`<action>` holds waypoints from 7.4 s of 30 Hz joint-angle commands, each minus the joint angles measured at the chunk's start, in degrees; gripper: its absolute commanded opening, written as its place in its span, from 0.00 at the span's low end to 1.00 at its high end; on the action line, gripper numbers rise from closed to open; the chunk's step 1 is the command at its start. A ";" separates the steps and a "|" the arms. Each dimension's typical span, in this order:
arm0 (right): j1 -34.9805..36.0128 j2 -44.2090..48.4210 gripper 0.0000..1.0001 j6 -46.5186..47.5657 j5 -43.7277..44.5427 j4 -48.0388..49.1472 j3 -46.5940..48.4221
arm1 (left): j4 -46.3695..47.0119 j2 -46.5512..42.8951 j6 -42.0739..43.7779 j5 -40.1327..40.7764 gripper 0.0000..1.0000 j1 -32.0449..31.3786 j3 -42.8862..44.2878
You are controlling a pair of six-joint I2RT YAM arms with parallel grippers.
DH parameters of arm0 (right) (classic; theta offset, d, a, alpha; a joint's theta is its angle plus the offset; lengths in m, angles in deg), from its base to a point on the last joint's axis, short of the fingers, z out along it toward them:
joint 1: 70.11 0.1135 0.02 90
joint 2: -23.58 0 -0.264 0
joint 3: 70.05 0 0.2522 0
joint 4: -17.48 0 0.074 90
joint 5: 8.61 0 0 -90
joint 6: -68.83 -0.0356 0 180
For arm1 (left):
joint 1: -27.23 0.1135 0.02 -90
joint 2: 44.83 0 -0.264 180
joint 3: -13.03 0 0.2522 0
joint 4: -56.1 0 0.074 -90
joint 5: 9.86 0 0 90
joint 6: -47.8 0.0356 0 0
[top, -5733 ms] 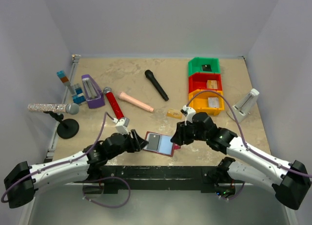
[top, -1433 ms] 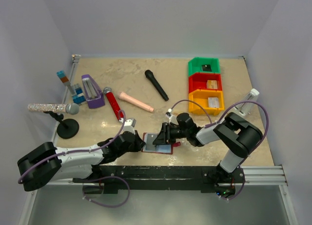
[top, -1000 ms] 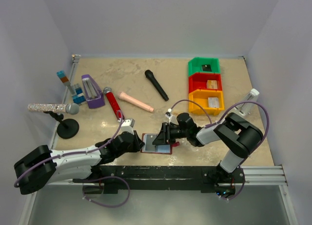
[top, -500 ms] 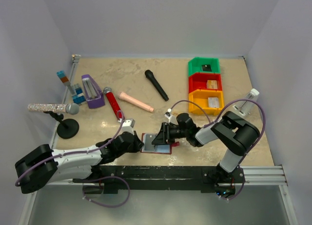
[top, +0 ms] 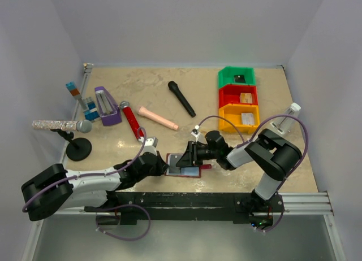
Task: Take the credit cards out of the card holder
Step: Remove the credit card from the card holder, then place the credit card at the center of the board.
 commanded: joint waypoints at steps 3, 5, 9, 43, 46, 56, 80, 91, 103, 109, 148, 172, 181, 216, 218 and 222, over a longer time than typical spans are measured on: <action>0.33 -0.86 0.41 -0.47 -2.40 3.89 1.95 | 3.20 1.47 0.57 -3.86 0.01 -0.12 0.01; 0.41 -1.12 0.41 -0.47 -2.58 3.72 2.30 | 4.16 1.90 0.57 -4.39 0.01 -0.03 0.01; 0.50 -1.56 0.41 -0.56 -2.93 3.54 2.65 | 5.22 2.70 0.75 -5.18 0.01 -0.12 0.36; 0.50 7.49 0.36 6.21 -1.26 -12.80 3.09 | 1.36 2.08 -2.94 -2.11 0.00 -0.12 -1.83; 0.41 8.28 0.36 6.65 -1.00 -13.59 2.91 | 1.44 2.26 -3.03 -1.93 0.00 -0.12 -1.92; -0.02 11.18 0.34 8.05 -0.30 -17.20 3.09 | 1.79 2.87 -3.12 -1.76 0.00 -0.03 -2.10; -2.57 14.25 0.13 9.64 -0.03 -19.66 1.51 | 1.36 0.94 -3.82 -0.88 0.00 -0.03 -4.03; -4.94 17.33 0.00 12.01 0.06 -23.96 0.19 | -2.50 -3.97 -4.53 0.35 0.00 -0.03 -5.44; -6.00 32.09 0.00 24.30 2.95 -46.43 3.96 | -20.60 -27.34 -3.22 3.60 0.22 0.15 -5.97; -5.91 41.05 0.00 34.58 3.14 -63.23 12.04 | -26.41 -38.77 2.93 2.90 0.66 0.32 0.43; 14.21 33.68 0.00 53.32 -9.44 -89.88 35.34 | -0.32 -24.29 18.59 -47.37 0.44 0.41 12.67; 13.60 36.49 0.58 51.22 -0.40 -91.38 35.52 | 2.86 -27.88 16.48 -40.37 0.00 0.41 8.10; 8.33 45.97 0.89 43.92 16.74 -91.20 32.80 | -16.73 -33.08 9.19 -10.38 0.00 9.70 6.95; 8.32 53.81 0.87 36.45 16.14 -76.61 17.59 | -3.30 6.82 12.00 -31.02 0.00 42.42 16.62; 8.32 53.63 0.87 36.45 16.14 -76.52 17.50 | -3.39 7.70 12.26 -31.20 0.00 42.86 17.15; 8.32 53.54 0.87 36.45 16.23 -76.35 17.07 | -3.48 9.20 12.87 -31.73 0.00 43.30 17.94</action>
